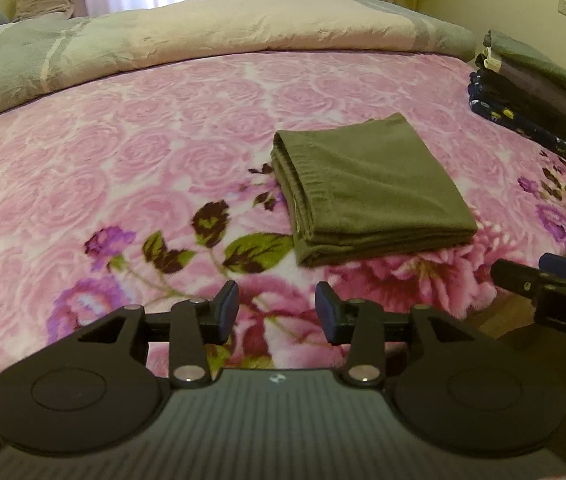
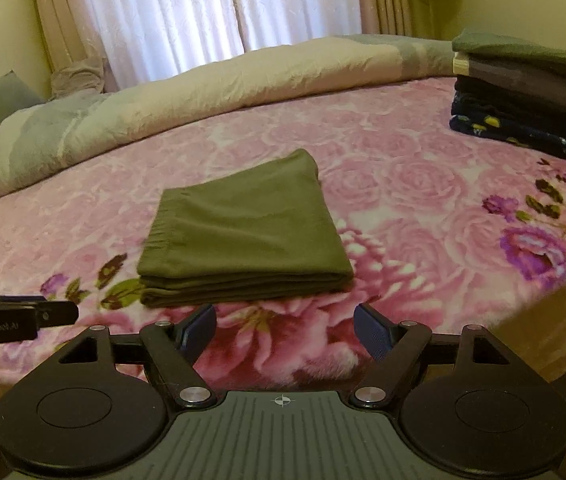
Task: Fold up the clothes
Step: 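Release the trousers and lift both grippers away from the folded square, then lower both grippers to the folded trousers and grasp their edges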
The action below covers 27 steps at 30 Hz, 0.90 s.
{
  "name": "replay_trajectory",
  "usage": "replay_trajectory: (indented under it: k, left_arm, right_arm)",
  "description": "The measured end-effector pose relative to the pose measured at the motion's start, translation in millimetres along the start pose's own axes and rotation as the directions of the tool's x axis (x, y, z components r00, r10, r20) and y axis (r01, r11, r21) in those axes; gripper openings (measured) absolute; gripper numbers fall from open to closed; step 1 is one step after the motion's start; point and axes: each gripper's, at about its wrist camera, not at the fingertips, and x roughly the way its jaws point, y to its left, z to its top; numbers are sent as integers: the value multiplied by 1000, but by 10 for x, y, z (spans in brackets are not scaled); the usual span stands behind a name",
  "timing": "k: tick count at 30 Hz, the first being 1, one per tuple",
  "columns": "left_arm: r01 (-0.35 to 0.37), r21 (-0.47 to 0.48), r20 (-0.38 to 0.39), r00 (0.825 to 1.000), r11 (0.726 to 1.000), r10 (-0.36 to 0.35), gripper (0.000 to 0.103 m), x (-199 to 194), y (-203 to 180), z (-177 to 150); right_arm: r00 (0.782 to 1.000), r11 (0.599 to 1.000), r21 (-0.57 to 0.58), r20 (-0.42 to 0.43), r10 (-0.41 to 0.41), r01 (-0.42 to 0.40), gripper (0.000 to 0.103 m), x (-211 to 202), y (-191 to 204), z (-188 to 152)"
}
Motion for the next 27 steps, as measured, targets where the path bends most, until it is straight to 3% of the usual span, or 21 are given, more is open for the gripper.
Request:
replay_trajectory:
  k: [11,24,27]
  left_arm:
    - [4,-4,40,999,1000,-4,42,-384,100,-177]
    - [24,7,15,1000,1000,-24,42,-276,71,-148]
    - [56,-16,-3,998,998,-57,42,-179,99,-134]
  right_arm:
    - [999,999,-45,31,26,-25,79,-373,302,-68]
    - [1000,999,-27,12,27,-26,79,-327,275,-78]
    - [1000,999,-19,-10,27,-27,79,-236,228,-88]
